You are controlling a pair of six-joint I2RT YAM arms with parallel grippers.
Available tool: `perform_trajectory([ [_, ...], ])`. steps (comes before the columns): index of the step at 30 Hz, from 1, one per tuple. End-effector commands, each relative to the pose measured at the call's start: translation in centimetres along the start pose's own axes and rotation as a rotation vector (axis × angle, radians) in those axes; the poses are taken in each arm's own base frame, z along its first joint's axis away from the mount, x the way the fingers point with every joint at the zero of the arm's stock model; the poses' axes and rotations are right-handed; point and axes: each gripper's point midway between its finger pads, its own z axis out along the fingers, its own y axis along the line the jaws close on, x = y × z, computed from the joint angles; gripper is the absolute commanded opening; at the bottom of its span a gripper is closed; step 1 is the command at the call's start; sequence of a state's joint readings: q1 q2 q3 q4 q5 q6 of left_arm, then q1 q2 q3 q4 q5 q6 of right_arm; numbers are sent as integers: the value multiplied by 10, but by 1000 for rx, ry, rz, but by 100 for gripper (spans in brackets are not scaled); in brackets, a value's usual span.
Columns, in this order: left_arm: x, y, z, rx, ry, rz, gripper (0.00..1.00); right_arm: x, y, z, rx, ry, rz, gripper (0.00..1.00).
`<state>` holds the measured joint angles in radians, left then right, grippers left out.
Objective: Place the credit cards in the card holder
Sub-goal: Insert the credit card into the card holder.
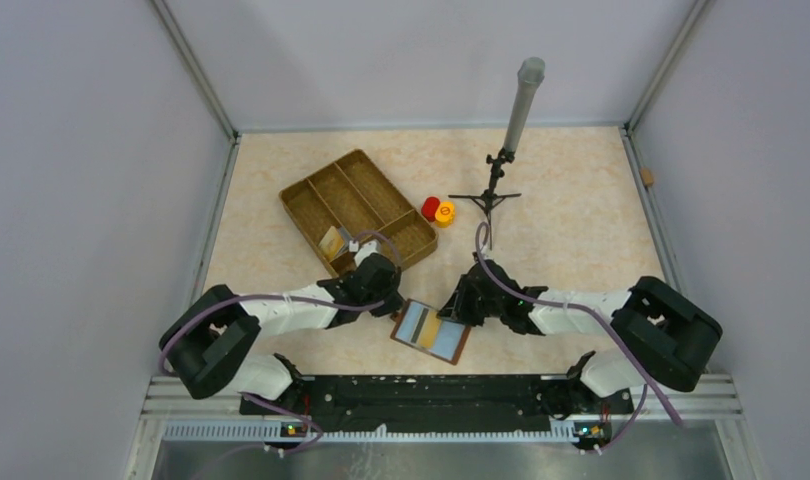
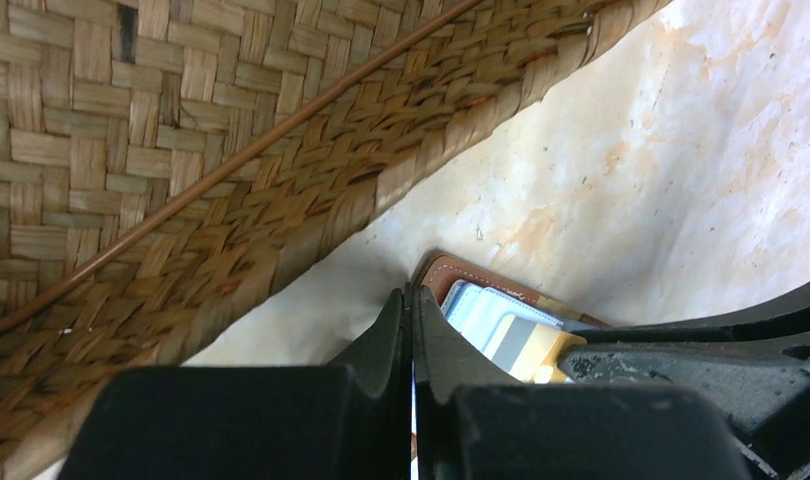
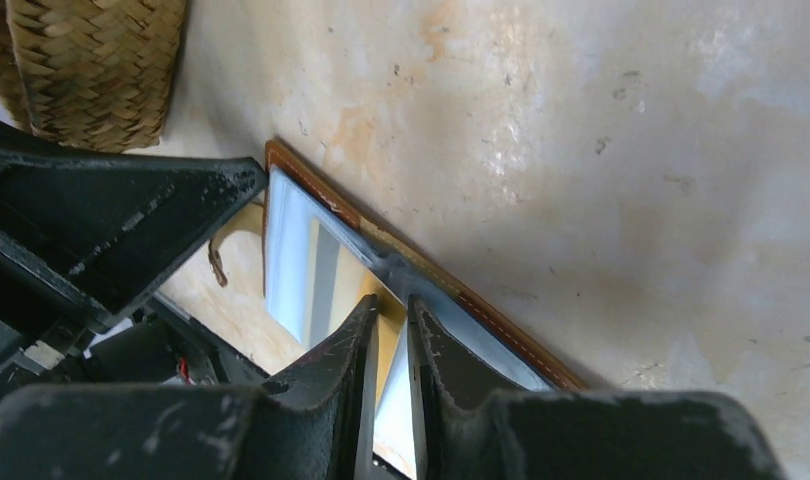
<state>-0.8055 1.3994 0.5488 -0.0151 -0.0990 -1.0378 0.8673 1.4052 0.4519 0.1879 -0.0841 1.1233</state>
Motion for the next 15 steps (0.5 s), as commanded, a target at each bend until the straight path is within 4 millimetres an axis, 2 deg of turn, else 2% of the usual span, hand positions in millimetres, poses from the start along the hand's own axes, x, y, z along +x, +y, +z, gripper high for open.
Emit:
perform_trajectory([
  [1,-2,-6,-8,36,-27,-23,0,-17,5,-2,64,-68,-79,18],
  [5,0,-5,-16,47,-22,-24,2,-29,-2,-15,150,-105,-153,27],
  [10,-5,-17,-29,94,-24,-7,22,-33,-10,-34,228,-116,-228,39],
  [12,-7,-18,-34,90,-26,6,31,-30,-6,-40,225,-107,-243,40],
  [15,-6,-20,-41,93,-13,39,40,-16,9,-45,161,-68,-236,40],
])
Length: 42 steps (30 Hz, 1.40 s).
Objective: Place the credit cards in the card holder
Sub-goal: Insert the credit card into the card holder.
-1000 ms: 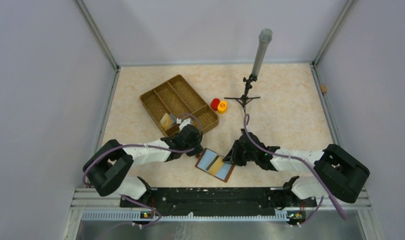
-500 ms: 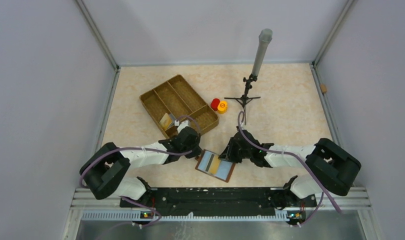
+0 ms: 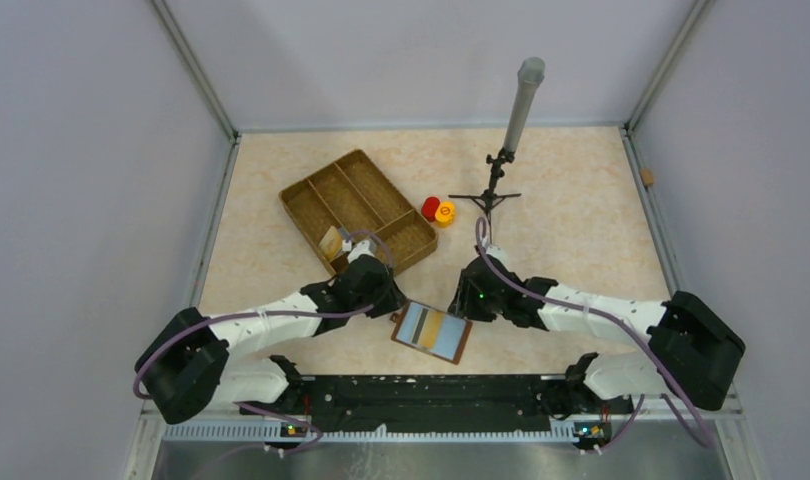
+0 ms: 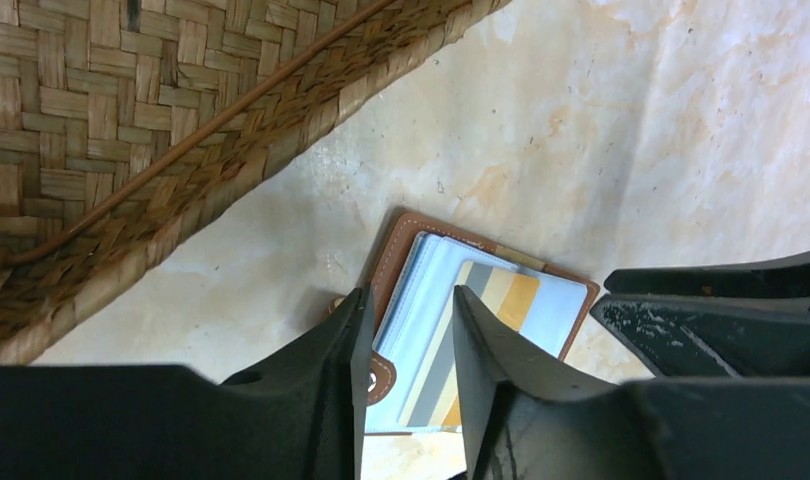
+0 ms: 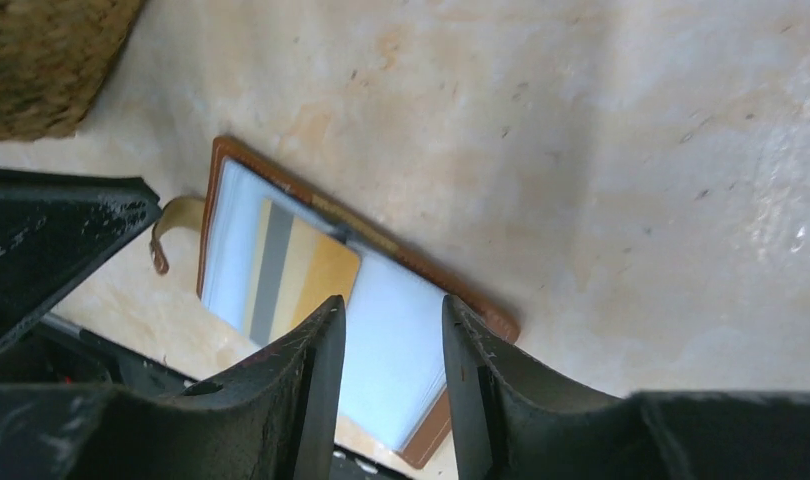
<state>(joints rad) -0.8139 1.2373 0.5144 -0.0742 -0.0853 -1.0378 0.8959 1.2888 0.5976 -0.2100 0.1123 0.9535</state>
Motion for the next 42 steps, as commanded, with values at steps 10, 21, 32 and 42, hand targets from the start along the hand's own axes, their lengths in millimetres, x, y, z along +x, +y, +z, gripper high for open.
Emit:
perform_trajectory([
  [10,16,1,-17,-22,106,127,51,39,48,-1,-136,109,-21,38],
  [21,31,12,-6,-62,151,137,32,46,53,15,-104,136,-28,31],
  [32,41,-2,-9,8,172,93,21,35,77,16,-167,109,-1,25],
  [42,33,-8,-16,-6,133,115,29,18,74,5,-147,30,15,25],
])
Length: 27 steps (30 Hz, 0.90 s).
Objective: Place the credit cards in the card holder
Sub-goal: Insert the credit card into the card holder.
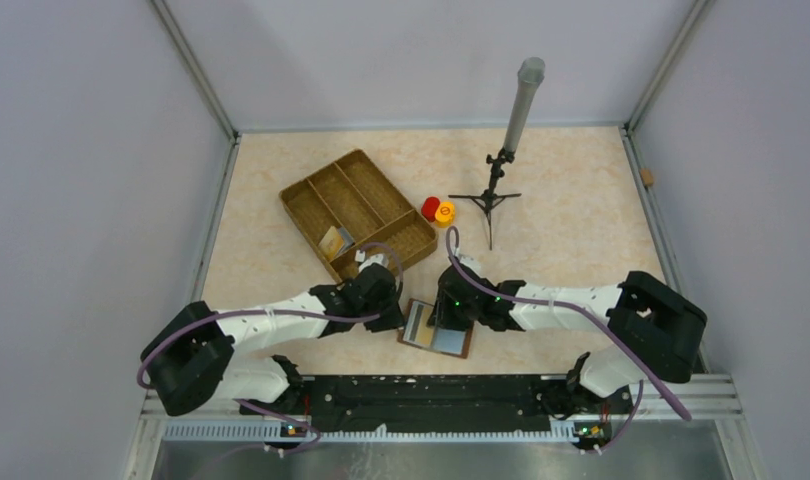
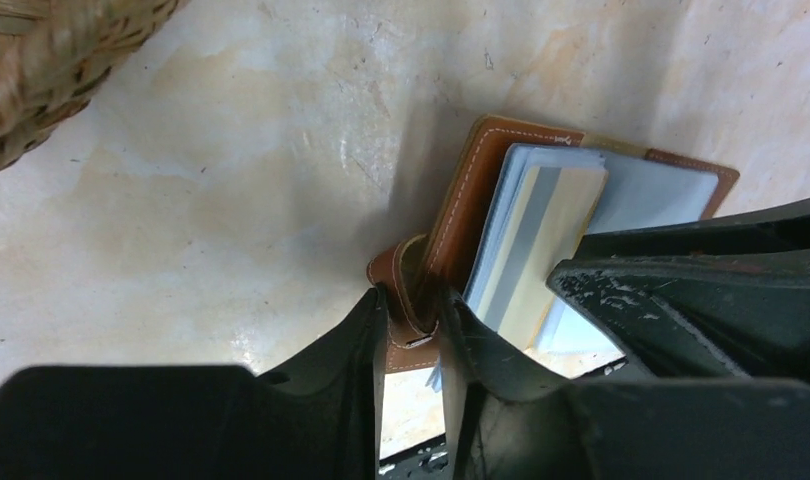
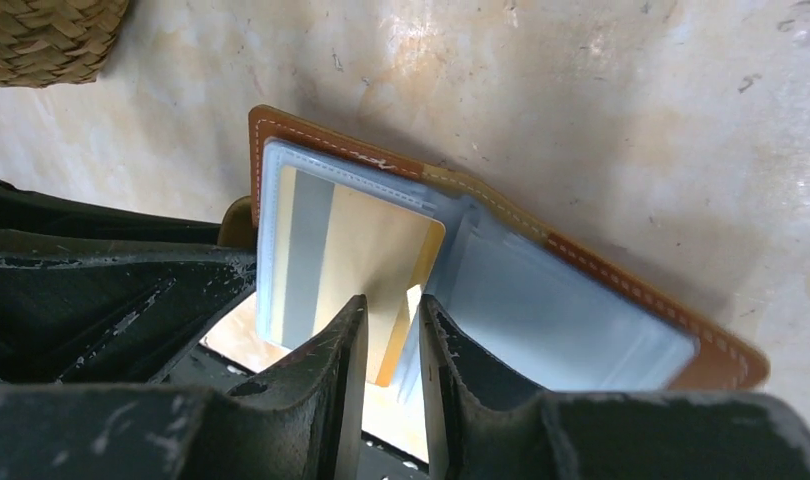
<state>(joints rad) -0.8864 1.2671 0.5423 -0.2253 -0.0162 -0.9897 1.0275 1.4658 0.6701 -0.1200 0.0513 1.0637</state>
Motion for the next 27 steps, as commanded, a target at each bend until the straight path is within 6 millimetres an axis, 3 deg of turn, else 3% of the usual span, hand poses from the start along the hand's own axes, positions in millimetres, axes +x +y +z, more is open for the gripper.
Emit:
perform_trajectory([
  [1,-17,-21,-15,50,-64,23,34,-27,27,-18,-56,-113,-16,26],
  [4,-35,-32,-35,48,-117,63,58,-44,22,-34,-24,-175,-80,36],
  [8,-57,-44,-64,37,-167,129,81,-69,28,-55,-29,-239,-217,59],
  [13,-89,-39,-93,16,-223,165,98,-106,55,-72,-47,-321,-377,70],
  [17,-117,-10,-113,16,-242,129,99,-130,90,-74,-104,-381,-464,73],
  [27,-192,107,-174,-287,-407,23,99,-158,185,-19,-269,-358,-613,76],
])
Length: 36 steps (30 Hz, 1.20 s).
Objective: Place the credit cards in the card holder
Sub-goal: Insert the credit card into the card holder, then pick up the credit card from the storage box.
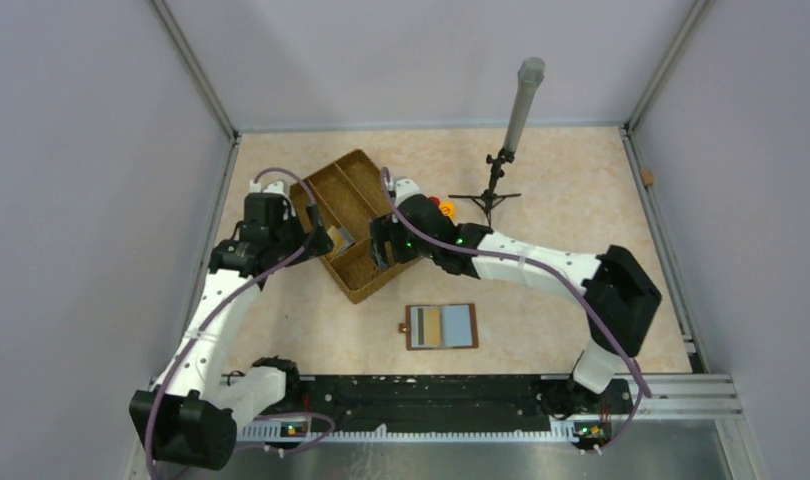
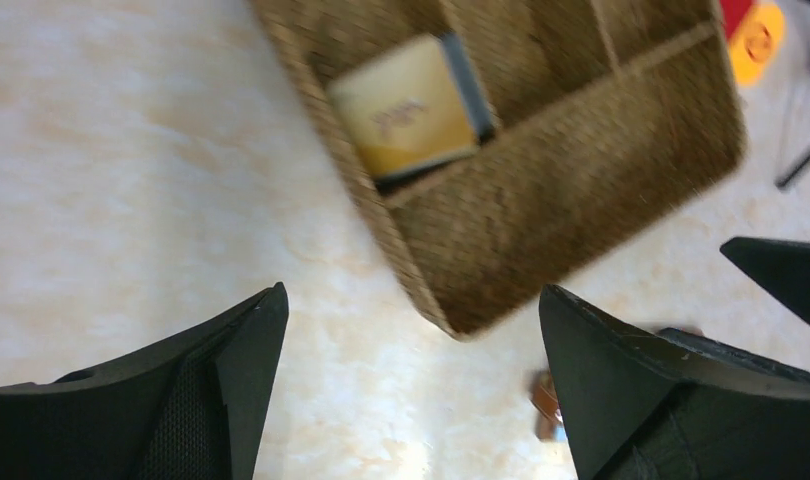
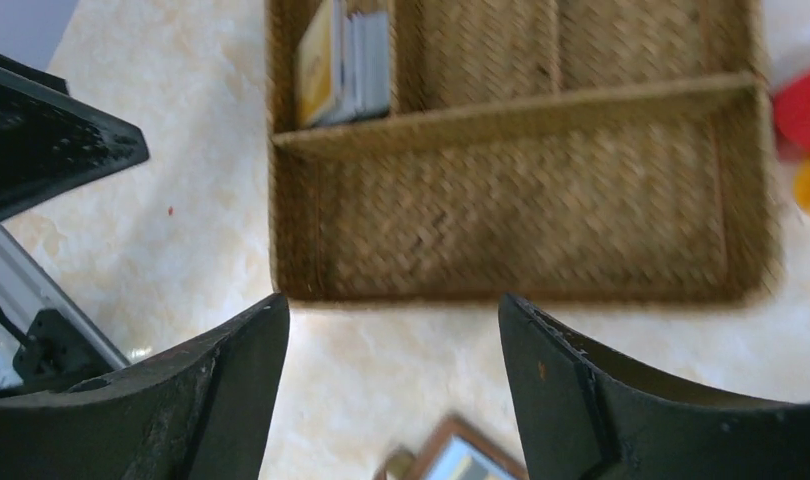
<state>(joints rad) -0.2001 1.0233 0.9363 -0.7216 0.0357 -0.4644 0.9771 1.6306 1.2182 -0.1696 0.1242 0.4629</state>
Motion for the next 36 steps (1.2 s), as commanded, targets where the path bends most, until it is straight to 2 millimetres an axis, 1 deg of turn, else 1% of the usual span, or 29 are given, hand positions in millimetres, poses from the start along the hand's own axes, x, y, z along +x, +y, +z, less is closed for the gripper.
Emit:
perform_trajectory([
  [1,-29,42,-15,-128,-83,33,99,-39,37,33,-117,-58,-79,76],
  [4,-38,61,-14,-198,-170,7,99,-47,47,58,-132,-57,-112,76],
  [5,-36,67,-11,-216,-179,-2,99,-50,51,66,-137,-57,-122,76],
  [6,-36,72,-10,-227,-186,-10,99,-48,51,77,-133,-42,-138,76],
  [9,-35,76,-10,-231,-184,-15,99,-51,56,99,-120,-27,-176,76],
  [12,-36,75,-12,-228,-196,-14,99,-48,51,121,-80,-6,-206,76],
  [15,-39,86,-17,-264,-218,-40,99,-43,44,141,-37,17,-229,76],
  [16,-40,88,-18,-269,-224,-44,99,-41,41,147,-22,26,-236,75],
  [20,-42,91,-20,-269,-236,-56,99,-39,41,164,-3,48,-263,72],
  [23,-41,90,-19,-262,-230,-59,99,-38,32,169,45,65,-272,71],
  [28,-40,90,-18,-258,-226,-61,99,-47,24,160,96,47,-280,67],
  [33,-40,90,-18,-255,-223,-63,99,-57,23,151,109,22,-280,62],
  [36,-39,90,-17,-250,-218,-63,99,-61,26,147,101,11,-280,55],
])
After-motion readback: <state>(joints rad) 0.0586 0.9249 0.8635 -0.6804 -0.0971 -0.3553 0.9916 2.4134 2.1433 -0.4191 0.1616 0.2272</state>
